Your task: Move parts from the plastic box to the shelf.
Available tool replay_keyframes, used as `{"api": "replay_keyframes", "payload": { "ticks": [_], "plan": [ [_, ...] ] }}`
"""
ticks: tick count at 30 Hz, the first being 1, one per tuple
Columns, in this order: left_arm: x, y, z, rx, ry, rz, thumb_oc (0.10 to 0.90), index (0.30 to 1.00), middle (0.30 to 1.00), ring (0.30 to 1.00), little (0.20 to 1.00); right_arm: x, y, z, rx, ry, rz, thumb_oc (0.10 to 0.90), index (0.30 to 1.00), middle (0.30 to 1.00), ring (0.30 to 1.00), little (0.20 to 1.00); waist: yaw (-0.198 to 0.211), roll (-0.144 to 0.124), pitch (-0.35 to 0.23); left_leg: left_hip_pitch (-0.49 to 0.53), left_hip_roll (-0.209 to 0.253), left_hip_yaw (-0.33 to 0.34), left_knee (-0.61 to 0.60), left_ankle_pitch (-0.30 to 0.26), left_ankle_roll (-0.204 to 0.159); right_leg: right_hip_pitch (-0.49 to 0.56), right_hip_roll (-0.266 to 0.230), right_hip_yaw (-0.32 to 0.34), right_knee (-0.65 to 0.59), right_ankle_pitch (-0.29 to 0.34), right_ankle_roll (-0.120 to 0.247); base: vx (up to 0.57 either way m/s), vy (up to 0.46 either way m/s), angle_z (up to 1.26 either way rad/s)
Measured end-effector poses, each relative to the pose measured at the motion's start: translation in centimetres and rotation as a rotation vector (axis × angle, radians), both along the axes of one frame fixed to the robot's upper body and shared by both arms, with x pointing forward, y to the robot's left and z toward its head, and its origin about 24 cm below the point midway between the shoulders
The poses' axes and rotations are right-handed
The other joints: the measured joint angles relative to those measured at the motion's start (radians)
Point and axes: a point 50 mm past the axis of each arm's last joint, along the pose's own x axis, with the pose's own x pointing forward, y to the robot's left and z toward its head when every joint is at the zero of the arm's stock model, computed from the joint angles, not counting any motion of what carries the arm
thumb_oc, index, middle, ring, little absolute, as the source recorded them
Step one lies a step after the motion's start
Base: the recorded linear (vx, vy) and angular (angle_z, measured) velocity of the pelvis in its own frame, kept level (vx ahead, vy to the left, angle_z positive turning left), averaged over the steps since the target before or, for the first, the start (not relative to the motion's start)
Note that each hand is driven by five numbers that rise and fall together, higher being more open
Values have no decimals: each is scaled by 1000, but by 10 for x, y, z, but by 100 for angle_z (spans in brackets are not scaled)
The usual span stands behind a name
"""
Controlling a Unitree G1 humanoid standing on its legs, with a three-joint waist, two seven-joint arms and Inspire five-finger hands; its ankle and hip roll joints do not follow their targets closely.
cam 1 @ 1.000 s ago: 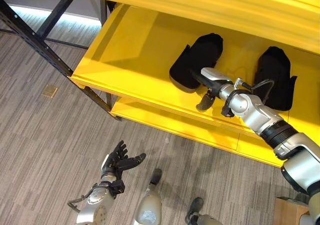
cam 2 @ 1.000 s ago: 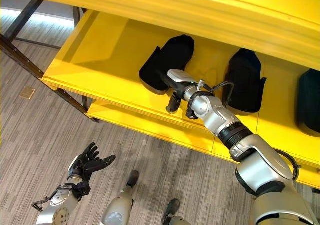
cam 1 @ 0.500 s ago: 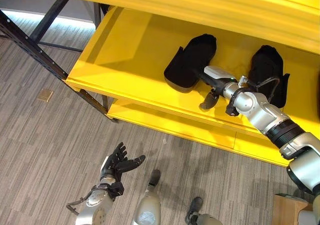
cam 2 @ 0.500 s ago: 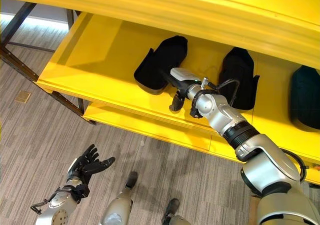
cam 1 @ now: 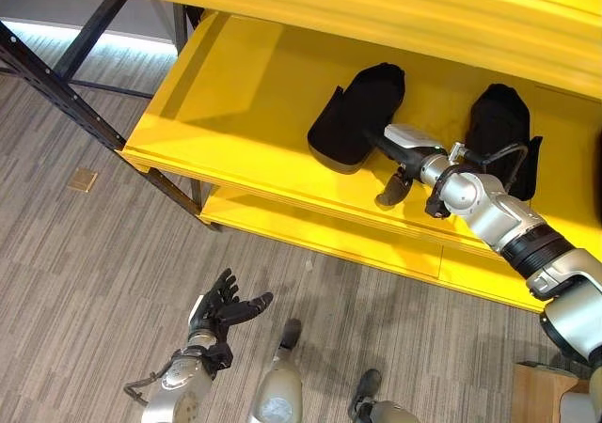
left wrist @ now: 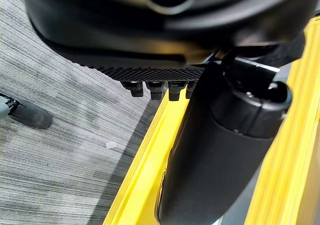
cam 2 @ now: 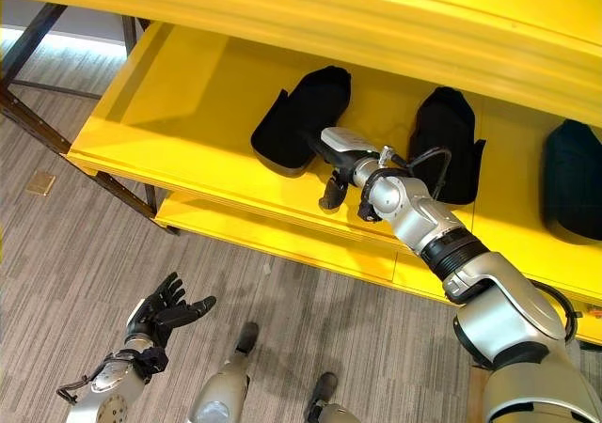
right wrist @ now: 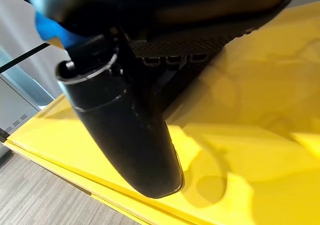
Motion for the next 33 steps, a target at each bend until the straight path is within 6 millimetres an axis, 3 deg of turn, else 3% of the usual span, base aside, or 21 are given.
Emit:
{"api": "replay_keyframes", "payload": {
  "ticks": [8,16,33],
  "plan": [
    [-1,2,0,1,2,9,900,1000,1000,1000,1000,-1,-1,-4,-6,15,0,900,1000,1000,1000,1000,-1,-1,0,0,2,3,0,0,0,-9,0,6,14,-2,-1,0,0,-1],
    [-4,2,-2,1,8,11,900,1000,1000,1000,1000,-5,-6,-23,-34,62,-9,900,1000,1000,1000,1000,-3,-4,-2,0,6,15,0,2,3,-18,0,16,25,-2,-1,-2,-3,-3],
    [-6,4,-3,2,14,18,900,1000,1000,1000,1000,-6,-8,-30,-45,75,-2,900,1000,1000,1000,1000,-12,-16,-10,-2,6,20,0,3,4,-35,-4,25,49,-11,-1,0,0,0]
  ]
}}
